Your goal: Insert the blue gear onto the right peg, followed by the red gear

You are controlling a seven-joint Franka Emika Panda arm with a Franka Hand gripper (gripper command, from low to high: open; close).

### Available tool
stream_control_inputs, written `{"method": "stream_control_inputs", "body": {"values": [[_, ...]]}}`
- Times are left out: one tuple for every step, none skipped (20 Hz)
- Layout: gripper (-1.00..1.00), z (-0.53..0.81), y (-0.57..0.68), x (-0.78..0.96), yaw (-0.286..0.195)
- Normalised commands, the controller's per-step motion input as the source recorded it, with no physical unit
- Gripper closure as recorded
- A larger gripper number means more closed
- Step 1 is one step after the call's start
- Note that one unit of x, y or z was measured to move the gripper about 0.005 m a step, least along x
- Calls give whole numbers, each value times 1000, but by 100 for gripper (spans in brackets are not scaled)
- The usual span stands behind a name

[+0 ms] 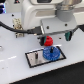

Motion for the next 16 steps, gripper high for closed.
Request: {"method": "stream_control_inputs", "body": {"values": [[-100, -158, 27, -498, 0], [-100, -213, 25, -489, 0], [-100, -207, 18, -466, 0], [-100, -226, 27, -464, 0], [-100, -282, 47, -372, 0], [-100, -258, 13, -389, 0], [-100, -247, 21, -355, 0], [-100, -270, 1, -322, 0], [-100, -257, -20, -264, 0], [-100, -282, -8, -269, 0], [-100, -292, 5, -218, 0], [-100, -245, -13, -211, 0], [-100, -267, 9, -185, 0], [-100, -216, 9, -193, 0], [-100, -253, -7, -180, 0], [-100, -255, -3, -256, 0]]}}
